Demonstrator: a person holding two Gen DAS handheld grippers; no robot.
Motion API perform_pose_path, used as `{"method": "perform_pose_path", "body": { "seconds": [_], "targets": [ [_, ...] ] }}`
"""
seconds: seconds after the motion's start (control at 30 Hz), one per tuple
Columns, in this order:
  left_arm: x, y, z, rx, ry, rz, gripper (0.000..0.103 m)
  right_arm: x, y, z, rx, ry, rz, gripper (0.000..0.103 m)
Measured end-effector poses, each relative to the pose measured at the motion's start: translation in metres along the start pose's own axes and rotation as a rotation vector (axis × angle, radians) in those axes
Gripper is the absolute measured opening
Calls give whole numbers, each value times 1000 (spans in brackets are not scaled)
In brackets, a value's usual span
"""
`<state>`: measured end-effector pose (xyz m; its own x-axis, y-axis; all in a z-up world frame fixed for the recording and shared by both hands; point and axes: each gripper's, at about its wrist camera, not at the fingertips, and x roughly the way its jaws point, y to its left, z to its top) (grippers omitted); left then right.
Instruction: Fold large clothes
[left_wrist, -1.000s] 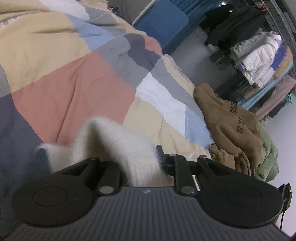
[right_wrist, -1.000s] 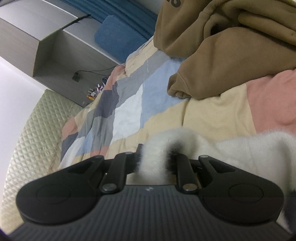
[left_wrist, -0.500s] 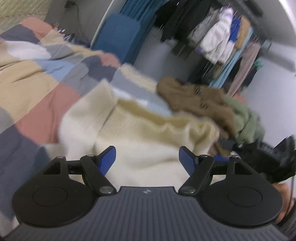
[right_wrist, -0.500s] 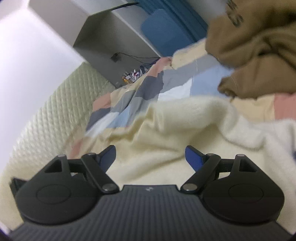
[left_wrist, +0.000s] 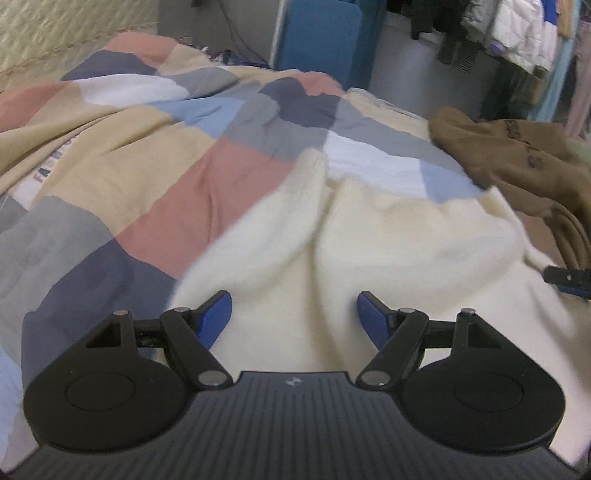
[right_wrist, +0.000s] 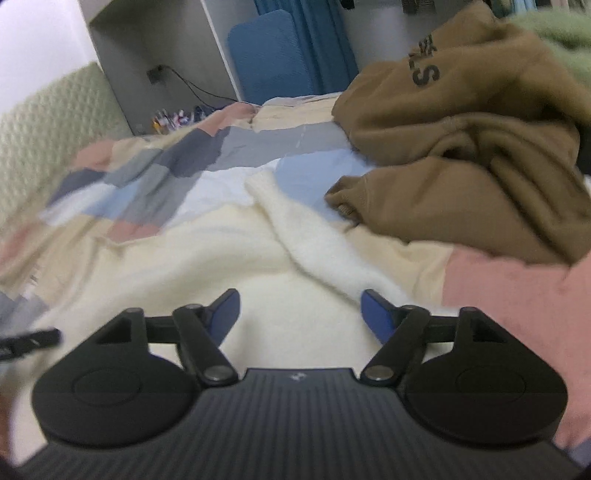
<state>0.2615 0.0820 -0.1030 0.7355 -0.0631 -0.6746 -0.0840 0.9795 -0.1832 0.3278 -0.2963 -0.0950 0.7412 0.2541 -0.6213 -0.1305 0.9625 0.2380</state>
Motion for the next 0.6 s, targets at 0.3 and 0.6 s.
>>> {"method": "perform_pose_path", "body": {
  "seconds": [0.3, 0.6],
  "targets": [
    [4, 26, 9, -108, -48, 160, 74, 2, -16, 8, -11, -44, -159, 67],
    [14, 57, 7, -261, 25, 102, 44, 11, -45, 3, 144, 17, -77, 31]
  ]
}}
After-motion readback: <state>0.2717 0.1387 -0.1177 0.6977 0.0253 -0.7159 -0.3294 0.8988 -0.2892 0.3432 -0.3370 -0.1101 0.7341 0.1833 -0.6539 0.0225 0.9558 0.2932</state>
